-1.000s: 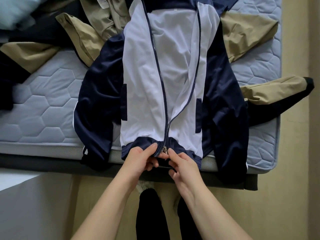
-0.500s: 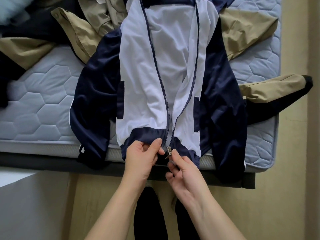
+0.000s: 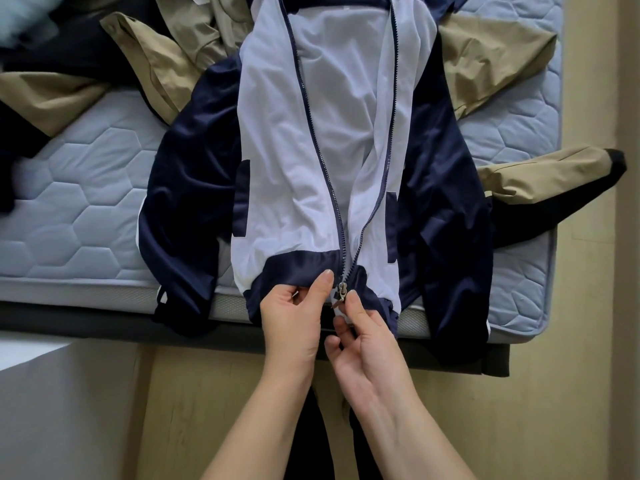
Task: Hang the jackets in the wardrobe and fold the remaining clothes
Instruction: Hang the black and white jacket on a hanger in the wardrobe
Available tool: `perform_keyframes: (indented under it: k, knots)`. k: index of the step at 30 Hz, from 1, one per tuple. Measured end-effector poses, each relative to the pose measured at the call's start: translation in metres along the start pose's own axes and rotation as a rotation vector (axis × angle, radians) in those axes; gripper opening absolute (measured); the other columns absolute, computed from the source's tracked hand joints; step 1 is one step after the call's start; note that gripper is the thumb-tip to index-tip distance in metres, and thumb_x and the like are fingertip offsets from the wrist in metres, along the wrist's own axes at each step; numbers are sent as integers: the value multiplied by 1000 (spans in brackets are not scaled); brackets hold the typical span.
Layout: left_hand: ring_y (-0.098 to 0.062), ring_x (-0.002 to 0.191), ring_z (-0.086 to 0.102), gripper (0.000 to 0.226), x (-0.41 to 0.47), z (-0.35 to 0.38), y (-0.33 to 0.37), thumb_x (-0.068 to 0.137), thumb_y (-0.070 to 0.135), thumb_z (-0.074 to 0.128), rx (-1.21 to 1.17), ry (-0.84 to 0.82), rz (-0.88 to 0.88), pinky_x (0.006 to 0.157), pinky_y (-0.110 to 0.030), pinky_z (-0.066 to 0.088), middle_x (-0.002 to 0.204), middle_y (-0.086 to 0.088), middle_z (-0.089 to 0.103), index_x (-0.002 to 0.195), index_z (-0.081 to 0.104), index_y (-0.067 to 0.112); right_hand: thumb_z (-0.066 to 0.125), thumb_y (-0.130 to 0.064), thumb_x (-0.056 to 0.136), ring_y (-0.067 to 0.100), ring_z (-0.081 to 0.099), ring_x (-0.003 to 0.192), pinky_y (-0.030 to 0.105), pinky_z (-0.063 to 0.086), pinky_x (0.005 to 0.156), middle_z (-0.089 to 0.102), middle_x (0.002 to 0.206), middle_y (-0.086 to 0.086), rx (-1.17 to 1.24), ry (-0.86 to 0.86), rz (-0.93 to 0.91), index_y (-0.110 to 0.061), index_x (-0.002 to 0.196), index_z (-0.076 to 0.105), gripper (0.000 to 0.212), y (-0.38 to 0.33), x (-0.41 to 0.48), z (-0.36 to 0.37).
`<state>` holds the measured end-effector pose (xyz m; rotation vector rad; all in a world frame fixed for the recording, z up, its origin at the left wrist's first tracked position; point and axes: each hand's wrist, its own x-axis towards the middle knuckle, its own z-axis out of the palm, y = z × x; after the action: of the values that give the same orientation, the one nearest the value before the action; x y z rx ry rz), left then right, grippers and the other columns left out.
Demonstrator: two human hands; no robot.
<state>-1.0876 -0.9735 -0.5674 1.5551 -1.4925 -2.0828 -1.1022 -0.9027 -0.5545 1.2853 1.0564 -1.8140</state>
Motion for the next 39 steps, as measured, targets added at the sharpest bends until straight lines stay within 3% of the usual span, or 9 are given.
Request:
perform_keyframes:
  k: [3, 9, 11, 13, 15, 20, 25, 34, 39]
  knots:
    - [-2, 40, 47, 24, -5, 4, -2, 83, 10, 70, -23, 37, -30, 39, -15, 38, 49, 4, 54, 62, 59, 6, 64, -16, 85, 7, 53, 65, 23, 34, 56, 68, 76, 0, 74, -8, -3, -14, 73, 56, 15, 2, 1, 1]
    - [-11, 49, 55, 27, -7, 5, -3, 84, 10, 70, 82, 6, 30, 42, -14, 44, 75, -34, 61, 76, 61, -15, 64, -17, 84, 4, 54, 58, 18, 36, 43, 64, 68, -1, 127, -13, -17, -13, 74, 55, 14, 1, 6, 0]
    - [-9, 46, 46, 35, -2, 0, -2, 83, 13, 71, 213, -46, 98, 43, -17, 40, 61, -25, 55, 69, 56, -15, 65, -18, 83, 5, 54, 60, 17, 36, 42, 64, 66, -1, 114, -4, -26, -14, 72, 54, 16, -3, 8, -1]
    - [-5, 45, 34, 40, 3, -6, -2, 81, 20, 73, 390, -103, 156, 47, -20, 33, 47, 2, 41, 56, 48, 2, 65, -19, 82, 5, 54, 63, 16, 36, 42, 63, 64, -2, 72, 13, -43, -13, 73, 53, 16, -7, 10, -3]
    - [-5, 45, 29, 44, 6, -10, 0, 80, 21, 73, 489, -160, 165, 47, -19, 29, 46, 11, 34, 53, 40, 13, 65, -20, 84, 6, 54, 65, 17, 36, 44, 61, 66, -2, 14, 29, -53, -14, 74, 53, 17, -8, 12, -6]
    - [-5, 43, 32, 46, 7, -17, -3, 80, 22, 74, 568, -147, 131, 45, -16, 29, 47, 10, 35, 52, 38, 15, 59, -32, 92, 8, 53, 63, 23, 33, 54, 65, 78, -1, -305, -51, 12, -16, 85, 64, 19, -11, 10, -13]
    - [-11, 48, 33, 46, 8, -26, -4, 80, 25, 74, 661, -120, 132, 50, -23, 30, 50, 5, 38, 53, 38, 14, 51, -37, 97, 6, 42, 46, 17, 25, 42, 54, 59, -6, -735, -142, 96, -15, 74, 63, 34, -25, -1, -13]
    - [-20, 56, 35, 53, 2, -54, -3, 83, 31, 70, 923, -115, 146, 57, -34, 32, 55, 1, 35, 53, 30, 15, 45, -9, 95, 1, 29, 29, 12, 17, 26, 48, 50, -3, -312, -176, 81, -12, 73, 48, 23, -63, 6, 29]
    - [-23, 63, 43, 49, 6, -87, -11, 83, 35, 70, 977, -37, -60, 57, -32, 32, 55, 2, 41, 57, 34, 13, 43, -14, 98, 2, 30, 32, 14, 18, 28, 48, 52, -4, -513, -204, 21, -14, 73, 49, 26, -88, 2, 59]
